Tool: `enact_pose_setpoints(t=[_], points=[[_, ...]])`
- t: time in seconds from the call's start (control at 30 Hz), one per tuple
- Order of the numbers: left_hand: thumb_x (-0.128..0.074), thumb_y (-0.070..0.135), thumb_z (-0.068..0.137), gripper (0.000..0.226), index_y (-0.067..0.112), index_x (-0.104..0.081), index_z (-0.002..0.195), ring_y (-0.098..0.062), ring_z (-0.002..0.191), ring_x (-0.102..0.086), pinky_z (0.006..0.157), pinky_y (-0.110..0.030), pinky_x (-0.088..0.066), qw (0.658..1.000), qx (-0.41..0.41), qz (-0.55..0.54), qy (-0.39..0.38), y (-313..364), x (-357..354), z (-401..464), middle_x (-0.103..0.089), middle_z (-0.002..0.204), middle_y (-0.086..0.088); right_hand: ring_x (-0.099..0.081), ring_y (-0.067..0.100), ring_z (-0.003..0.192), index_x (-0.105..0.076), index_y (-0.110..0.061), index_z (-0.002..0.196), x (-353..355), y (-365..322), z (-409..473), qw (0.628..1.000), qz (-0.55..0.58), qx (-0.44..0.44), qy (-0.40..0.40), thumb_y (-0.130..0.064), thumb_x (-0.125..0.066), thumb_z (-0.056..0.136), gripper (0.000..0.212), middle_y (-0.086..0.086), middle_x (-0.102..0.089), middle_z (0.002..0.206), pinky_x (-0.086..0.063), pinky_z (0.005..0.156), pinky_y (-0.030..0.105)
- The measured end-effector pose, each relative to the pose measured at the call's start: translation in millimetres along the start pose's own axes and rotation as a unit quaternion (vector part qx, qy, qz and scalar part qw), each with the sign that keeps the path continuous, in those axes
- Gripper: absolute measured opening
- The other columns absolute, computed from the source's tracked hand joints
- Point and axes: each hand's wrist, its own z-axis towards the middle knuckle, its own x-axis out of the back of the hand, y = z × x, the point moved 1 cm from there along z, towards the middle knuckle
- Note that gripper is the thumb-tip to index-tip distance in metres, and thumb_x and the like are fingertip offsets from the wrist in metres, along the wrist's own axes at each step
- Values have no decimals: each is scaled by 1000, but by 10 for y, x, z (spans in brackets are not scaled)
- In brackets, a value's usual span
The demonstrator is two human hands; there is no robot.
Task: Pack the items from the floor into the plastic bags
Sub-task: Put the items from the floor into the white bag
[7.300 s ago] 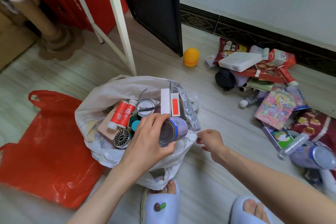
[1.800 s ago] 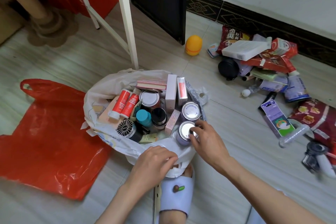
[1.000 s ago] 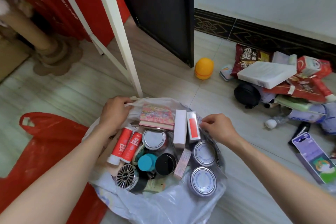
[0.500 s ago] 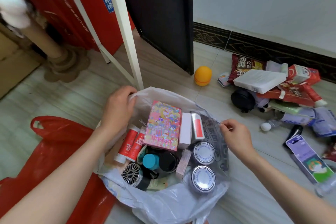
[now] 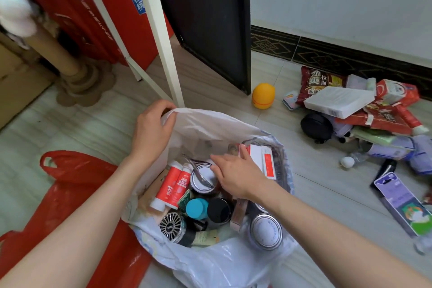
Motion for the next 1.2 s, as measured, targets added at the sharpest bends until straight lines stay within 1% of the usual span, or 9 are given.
enact_pose_setpoints(t=[0.13,0.23,0.3,0.53,0.67,0.9,0.97,1.1,1.2], points=[[-57,6,85,8,4,-60,92,-21,83,-55,71,-24,-36,999,6,22,-25,-32,-20,-28,-62,90,-10,-40,24,129,-53,-8,122,-80,109,-122,993,-117,29,13,-18,-50,84,40,9,-56,126,4,115,45],[-57,10,85,17,5,-59,101,-30,93,-56,80,-36,-43,995,-7,71,-68,17,-51,-103,-60,99,-13,-62,26,108,-69,-12,101,-38,263,-293,980,-184,34,75,-27,-77,54,50,8,-69,107,-34,102,52],[-58,16,86,32,6,-56,116,-33,107,-52,90,-44,-41,988,-24,115,-95,124,-71,-219,-57,115,-14,-66,26,101,-70,-15,99,50,354,-430,979,-180,29,95,-29,-82,44,58,8,-70,104,-47,89,52],[-37,42,85,55,14,-45,131,-31,131,-35,107,-53,-28,966,-141,145,-159,888,-215,-633,-44,139,-14,-65,27,102,-64,-16,111,569,727,-1194,969,-194,-1,155,-34,-82,56,61,9,-66,113,-49,87,52],[-40,43,84,53,19,-43,131,-30,132,-37,105,-50,-32,953,-206,94,-200,1450,-493,-834,-44,140,-13,-64,28,105,-62,-17,116,820,1170,-1862,966,-217,-48,134,-39,-79,63,60,10,-66,116,-48,89,51],[-37,45,82,55,21,-43,132,-30,122,-51,96,-43,-43,887,-323,97,-317,2218,-1348,-1243,-51,135,-11,-68,27,93,-64,-13,110,603,2030,-3166,941,-174,-221,190,-33,-66,72,43,8,-69,103,-53,80,43],[-43,43,79,55,20,-43,128,-30,117,-56,90,-42,-48,873,-332,109,-340,2331,-1634,-1324,-55,130,-11,-65,32,99,-62,-9,113,328,2278,-3450,925,-106,-296,212,-24,-75,68,50,12,-68,107,-51,83,48],[-79,29,59,74,16,-44,123,-34,109,-60,82,-42,-52,860,-320,107,-383,2479,-2196,-1584,-60,122,-15,-61,38,103,-60,2,113,-304,2561,-3849,870,10,-420,259,-13,-73,71,46,21,-64,110,-48,88,48],[-84,20,49,81,13,-46,121,-38,108,-60,81,-46,-52,846,-334,118,-399,2572,-2534,-1732,-61,121,-16,-58,39,107,-58,2,115,-579,2660,-3956,846,51,-461,262,-8,-76,69,51,22,-61,116,-46,91,45]])
